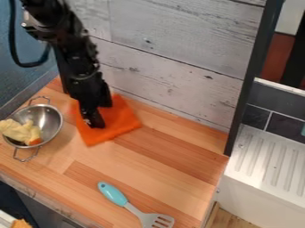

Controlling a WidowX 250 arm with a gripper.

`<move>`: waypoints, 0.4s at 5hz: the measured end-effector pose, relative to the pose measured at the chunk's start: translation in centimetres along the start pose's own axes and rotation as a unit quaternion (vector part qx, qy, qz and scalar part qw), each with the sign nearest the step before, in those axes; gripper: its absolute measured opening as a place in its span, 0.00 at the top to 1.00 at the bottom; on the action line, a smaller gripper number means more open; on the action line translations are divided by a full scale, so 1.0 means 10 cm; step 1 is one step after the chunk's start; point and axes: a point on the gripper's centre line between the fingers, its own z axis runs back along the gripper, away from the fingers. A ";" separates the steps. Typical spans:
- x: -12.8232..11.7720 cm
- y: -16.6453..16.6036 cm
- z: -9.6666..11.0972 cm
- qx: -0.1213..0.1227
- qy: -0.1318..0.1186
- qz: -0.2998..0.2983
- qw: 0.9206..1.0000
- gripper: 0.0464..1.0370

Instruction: Move the orange cloth to the top left corner of the table

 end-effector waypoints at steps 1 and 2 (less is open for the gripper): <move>0.22 -0.03 0.03 -0.001 -0.001 0.020 1.000 0.04; 0.31 -0.01 0.03 -0.001 -0.001 0.028 1.000 0.04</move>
